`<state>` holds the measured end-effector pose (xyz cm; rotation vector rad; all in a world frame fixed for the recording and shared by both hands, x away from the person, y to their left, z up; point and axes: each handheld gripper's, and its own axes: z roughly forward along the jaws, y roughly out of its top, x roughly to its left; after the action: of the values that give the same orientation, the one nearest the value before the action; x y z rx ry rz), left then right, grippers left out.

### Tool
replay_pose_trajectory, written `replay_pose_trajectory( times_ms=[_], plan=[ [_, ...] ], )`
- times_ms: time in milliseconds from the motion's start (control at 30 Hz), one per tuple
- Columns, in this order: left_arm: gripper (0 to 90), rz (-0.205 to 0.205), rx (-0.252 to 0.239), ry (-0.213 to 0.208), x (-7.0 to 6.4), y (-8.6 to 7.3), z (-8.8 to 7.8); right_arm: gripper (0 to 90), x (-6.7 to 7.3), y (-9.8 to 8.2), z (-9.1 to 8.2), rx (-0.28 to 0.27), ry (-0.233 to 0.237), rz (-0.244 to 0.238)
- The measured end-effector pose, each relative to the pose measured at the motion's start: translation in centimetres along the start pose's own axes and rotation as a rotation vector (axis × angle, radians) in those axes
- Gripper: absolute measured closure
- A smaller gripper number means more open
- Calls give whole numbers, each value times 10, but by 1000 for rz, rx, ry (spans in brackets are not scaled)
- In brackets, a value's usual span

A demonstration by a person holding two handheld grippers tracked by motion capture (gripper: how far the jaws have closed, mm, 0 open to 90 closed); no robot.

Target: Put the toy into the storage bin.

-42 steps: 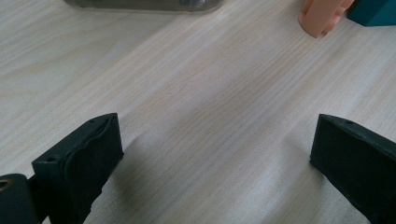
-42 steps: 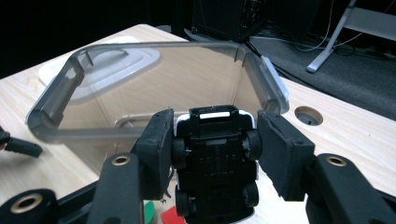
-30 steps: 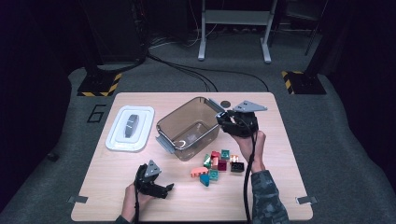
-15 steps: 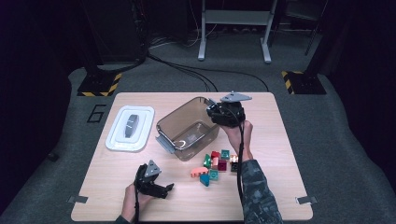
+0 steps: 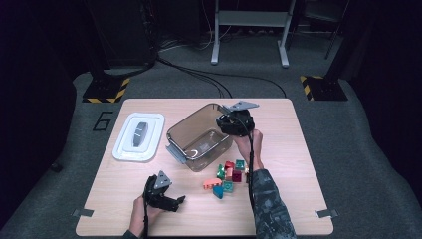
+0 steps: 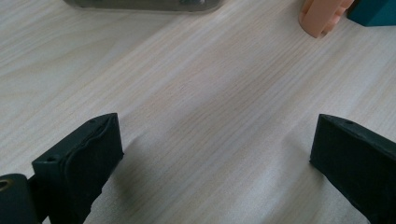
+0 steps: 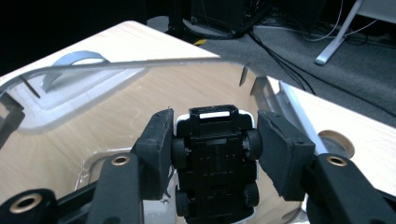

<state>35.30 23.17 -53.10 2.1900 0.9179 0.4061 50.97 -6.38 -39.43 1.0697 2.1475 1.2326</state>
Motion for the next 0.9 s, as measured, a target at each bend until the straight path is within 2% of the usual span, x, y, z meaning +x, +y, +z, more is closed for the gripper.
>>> replay_pose_trajectory(
  times_ms=[400,900],
  plan=[
    [22,-4,-2,0,0,0,0,474,-3,-9,-15,16,-11,13],
    [22,-4,-2,0,0,0,0,470,1,-15,-11,82,-39,16]
  ],
)
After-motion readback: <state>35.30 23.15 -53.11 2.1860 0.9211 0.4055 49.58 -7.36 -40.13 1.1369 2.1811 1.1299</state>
